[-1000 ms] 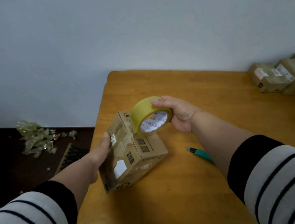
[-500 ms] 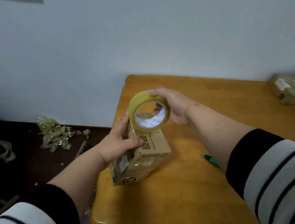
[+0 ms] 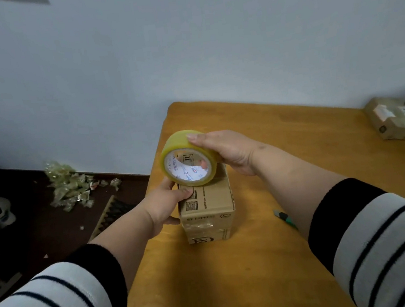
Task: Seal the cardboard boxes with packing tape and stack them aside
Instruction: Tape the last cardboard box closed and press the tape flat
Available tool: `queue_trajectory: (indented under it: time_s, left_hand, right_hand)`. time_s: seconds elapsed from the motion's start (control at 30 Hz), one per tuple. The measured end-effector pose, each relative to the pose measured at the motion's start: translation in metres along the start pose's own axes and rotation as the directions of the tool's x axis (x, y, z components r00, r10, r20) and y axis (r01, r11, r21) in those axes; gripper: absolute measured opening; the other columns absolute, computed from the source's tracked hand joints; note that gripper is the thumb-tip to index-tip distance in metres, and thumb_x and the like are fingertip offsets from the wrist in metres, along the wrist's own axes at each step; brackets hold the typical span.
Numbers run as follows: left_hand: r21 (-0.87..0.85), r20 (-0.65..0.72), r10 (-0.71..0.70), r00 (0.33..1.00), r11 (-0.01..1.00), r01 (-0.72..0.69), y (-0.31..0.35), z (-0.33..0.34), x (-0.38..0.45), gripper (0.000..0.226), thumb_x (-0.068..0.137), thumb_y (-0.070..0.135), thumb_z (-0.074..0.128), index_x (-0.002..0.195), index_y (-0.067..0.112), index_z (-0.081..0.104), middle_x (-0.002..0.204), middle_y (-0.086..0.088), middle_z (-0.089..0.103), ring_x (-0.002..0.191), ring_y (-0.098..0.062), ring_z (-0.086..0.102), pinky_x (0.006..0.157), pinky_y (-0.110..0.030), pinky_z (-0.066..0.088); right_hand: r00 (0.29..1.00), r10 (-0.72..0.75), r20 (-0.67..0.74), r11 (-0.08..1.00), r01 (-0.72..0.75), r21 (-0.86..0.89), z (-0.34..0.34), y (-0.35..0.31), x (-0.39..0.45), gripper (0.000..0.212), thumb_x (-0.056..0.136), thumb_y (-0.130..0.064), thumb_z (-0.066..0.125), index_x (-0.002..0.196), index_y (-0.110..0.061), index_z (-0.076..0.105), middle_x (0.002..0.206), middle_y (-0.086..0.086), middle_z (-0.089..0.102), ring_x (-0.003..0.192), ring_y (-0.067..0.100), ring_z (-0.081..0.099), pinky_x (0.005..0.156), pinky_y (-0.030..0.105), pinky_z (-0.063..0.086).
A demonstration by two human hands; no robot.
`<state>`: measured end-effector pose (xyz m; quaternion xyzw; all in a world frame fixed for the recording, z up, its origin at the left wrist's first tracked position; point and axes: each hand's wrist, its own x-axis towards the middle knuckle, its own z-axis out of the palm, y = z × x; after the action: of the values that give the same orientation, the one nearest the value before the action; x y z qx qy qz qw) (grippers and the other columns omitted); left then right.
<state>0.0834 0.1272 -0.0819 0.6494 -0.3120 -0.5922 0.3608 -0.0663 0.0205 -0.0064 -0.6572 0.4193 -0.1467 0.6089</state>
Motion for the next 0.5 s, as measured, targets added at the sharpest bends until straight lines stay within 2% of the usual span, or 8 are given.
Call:
queue_trajectory:
  time_s: [0.07,0.13,0.2,0.27,0.33,0.4,0.5]
  left_hand:
    - [0.092,-0.008,0.005,1.000,0.996,-0.004,0.000,0.004,0.000,0.045,0.097,0.029,0.059,0.136,0.044,0.042,0.119,0.006,0.064,0.113,-0.020,0.059,0.093,-0.057,0.051]
    - [0.153,-0.008,0.007,1.000,0.988,-0.006,0.000,0.010,-0.001,0.043,0.100,0.033,0.053,0.137,0.046,0.037,0.122,0.004,0.062,0.114,-0.024,0.057,0.091,-0.056,0.052]
    - [0.176,-0.002,0.012,1.000,0.984,-0.012,0.002,0.016,-0.004,0.037,0.101,0.033,0.049,0.131,0.049,0.036,0.123,0.001,0.061,0.112,-0.025,0.057,0.087,-0.056,0.054]
    - [0.205,0.001,0.011,1.000,0.979,-0.011,0.006,0.019,-0.007,0.036,0.102,0.033,0.047,0.131,0.051,0.034,0.124,0.000,0.060,0.108,-0.025,0.058,0.082,-0.056,0.057]
    - [0.235,0.006,0.017,1.000,0.972,-0.018,0.009,0.019,-0.008,0.052,0.103,0.034,0.045,0.143,0.057,0.021,0.123,0.003,0.059,0.107,-0.024,0.059,0.079,-0.054,0.058]
    - [0.251,-0.005,0.016,1.000,0.968,-0.014,0.010,0.020,-0.010,0.067,0.103,0.034,0.042,0.142,0.067,0.000,0.121,0.004,0.057,0.106,-0.025,0.060,0.078,-0.054,0.059]
    - [0.266,-0.035,0.010,0.999,0.964,0.000,0.012,0.023,-0.012,0.071,0.103,0.033,0.041,0.138,0.070,-0.008,0.125,0.001,0.055,0.106,-0.027,0.060,0.079,-0.057,0.058]
  right_hand:
    - [1.000,0.011,-0.004,1.000,-0.011,0.027,-0.001,0.001,0.000,0.066,0.066,-0.065,0.070,0.101,-0.010,0.075,0.099,0.007,0.076,0.099,0.026,0.070,0.100,0.043,0.050]
    - [1.000,0.006,-0.021,0.998,-0.005,0.066,-0.005,0.001,-0.001,0.069,0.067,-0.059,0.074,0.107,-0.003,0.072,0.102,0.013,0.074,0.091,0.024,0.069,0.095,0.042,0.050]
    - [0.999,0.004,-0.033,0.993,0.000,0.116,-0.010,0.002,-0.004,0.078,0.067,-0.053,0.081,0.116,0.006,0.064,0.103,0.019,0.071,0.090,0.025,0.065,0.086,0.041,0.052]
    - [1.000,-0.001,-0.025,0.990,0.005,0.142,-0.018,0.005,-0.008,0.081,0.064,-0.050,0.080,0.118,0.008,0.061,0.101,0.017,0.070,0.087,0.023,0.065,0.073,0.032,0.053]
    - [1.000,-0.010,-0.024,0.989,0.013,0.149,-0.028,0.007,-0.014,0.072,0.063,-0.049,0.076,0.111,0.003,0.065,0.096,0.013,0.070,0.079,0.018,0.065,0.062,0.024,0.051]
    - [0.999,-0.020,-0.032,0.988,0.024,0.155,-0.040,0.009,-0.020,0.058,0.062,-0.049,0.076,0.099,-0.005,0.069,0.084,0.005,0.072,0.061,0.009,0.064,0.053,0.018,0.049]
    - [0.997,-0.026,-0.076,0.996,0.032,0.081,-0.057,0.011,-0.030,0.047,0.064,-0.056,0.075,0.083,-0.013,0.070,0.065,-0.004,0.066,0.047,0.010,0.053,0.054,0.022,0.044]
